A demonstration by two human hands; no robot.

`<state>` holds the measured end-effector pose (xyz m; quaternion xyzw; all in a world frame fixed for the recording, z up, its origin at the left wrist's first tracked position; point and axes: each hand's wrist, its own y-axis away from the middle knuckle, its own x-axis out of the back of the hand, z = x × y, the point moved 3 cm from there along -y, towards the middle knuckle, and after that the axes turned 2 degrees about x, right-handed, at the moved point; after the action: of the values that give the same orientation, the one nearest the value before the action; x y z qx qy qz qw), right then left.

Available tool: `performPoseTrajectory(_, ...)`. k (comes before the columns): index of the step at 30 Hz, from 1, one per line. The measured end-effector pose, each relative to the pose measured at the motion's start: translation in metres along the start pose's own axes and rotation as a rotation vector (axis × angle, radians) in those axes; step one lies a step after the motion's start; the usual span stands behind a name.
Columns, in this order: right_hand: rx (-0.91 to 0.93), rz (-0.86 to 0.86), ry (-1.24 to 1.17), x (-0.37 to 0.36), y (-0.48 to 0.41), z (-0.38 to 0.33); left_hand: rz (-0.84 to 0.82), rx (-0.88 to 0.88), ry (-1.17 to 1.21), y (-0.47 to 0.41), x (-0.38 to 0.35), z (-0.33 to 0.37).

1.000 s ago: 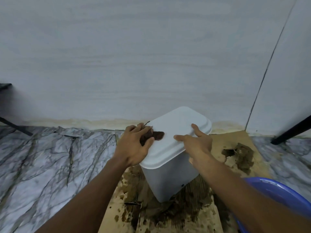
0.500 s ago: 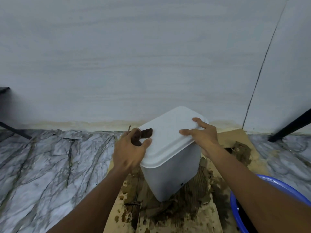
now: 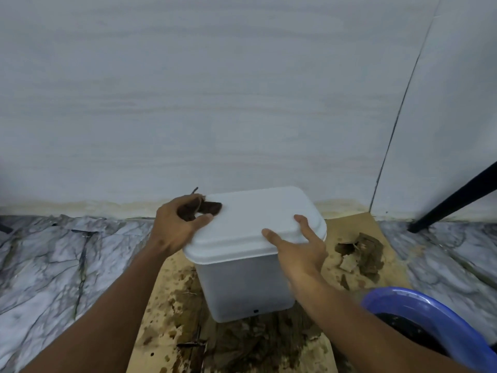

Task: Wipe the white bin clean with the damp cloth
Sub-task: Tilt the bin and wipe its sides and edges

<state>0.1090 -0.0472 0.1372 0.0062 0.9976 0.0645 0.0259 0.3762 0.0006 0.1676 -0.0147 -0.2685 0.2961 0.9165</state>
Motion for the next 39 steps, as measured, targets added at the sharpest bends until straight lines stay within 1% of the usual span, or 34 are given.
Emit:
performPoseTrajectory(3,0.010,-0.064,0.085,-0.002,0.005,0.006,0.016,0.045,-0.028,0.005,0.001,-0.011)
performPoseTrajectory(5,0.027,-0.106,0.153,0.000,0.004,0.004,0.024,0.049,-0.109,0.008,0.004,-0.013)
performPoseTrajectory(7,0.060,-0.105,0.243,0.008,0.000,-0.003,0.016,-0.022,-0.205,0.014,0.004,-0.008)
performPoseTrajectory(10,0.199,-0.074,0.567,0.021,-0.012,-0.017,-0.039,-0.099,-0.458,0.023,-0.008,0.005)
performPoseTrajectory(12,0.287,-0.154,0.670,0.026,-0.022,-0.022,-0.073,-0.150,-0.556,0.030,-0.021,0.015)
performPoseTrajectory(15,0.369,-0.308,0.690,0.036,-0.038,-0.027,-0.168,-0.245,-0.604,0.043,-0.048,0.038)
performPoseTrajectory(17,0.420,-0.373,0.713,0.041,-0.045,-0.027,-0.268,-0.314,-0.619,0.052,-0.066,0.053)
performPoseTrajectory(19,0.442,-0.407,0.694,0.044,-0.049,-0.026,-0.331,-0.334,-0.597,0.056,-0.073,0.056)
performPoseTrajectory(20,0.450,-0.412,0.682,0.046,-0.051,-0.025,-0.323,-0.322,-0.577,0.054,-0.071,0.055)
performPoseTrajectory(22,0.467,-0.422,0.663,0.049,-0.055,-0.023,-0.221,-0.262,-0.571,0.042,-0.059,0.045)
performPoseTrajectory(24,0.481,-0.438,0.625,0.052,-0.057,-0.022,-0.124,-0.122,-0.618,0.026,-0.047,0.034)
performPoseTrajectory(26,0.464,-0.431,0.569,0.053,-0.058,-0.020,-0.116,-0.006,-0.688,0.013,-0.051,0.031)
performPoseTrajectory(27,0.452,-0.420,0.540,0.054,-0.059,-0.019,-0.137,0.010,-0.707,0.009,-0.063,0.036)
performPoseTrajectory(29,0.432,-0.413,0.508,0.058,-0.061,-0.018,-0.203,-0.044,-0.696,0.007,-0.096,0.057)
performPoseTrajectory(31,0.428,-0.422,0.513,0.061,-0.063,-0.017,-0.275,-0.163,-0.683,0.015,-0.128,0.082)
performPoseTrajectory(33,0.425,-0.416,0.530,0.064,-0.065,-0.017,-0.322,-0.276,-0.680,0.030,-0.143,0.095)
performPoseTrajectory(37,0.404,-0.432,0.580,0.065,-0.066,-0.021,-0.390,-0.430,-0.632,0.060,-0.113,0.077)
performPoseTrajectory(39,0.384,-0.444,0.583,0.063,-0.066,-0.023,-0.390,-0.420,-0.635,0.062,-0.081,0.055)
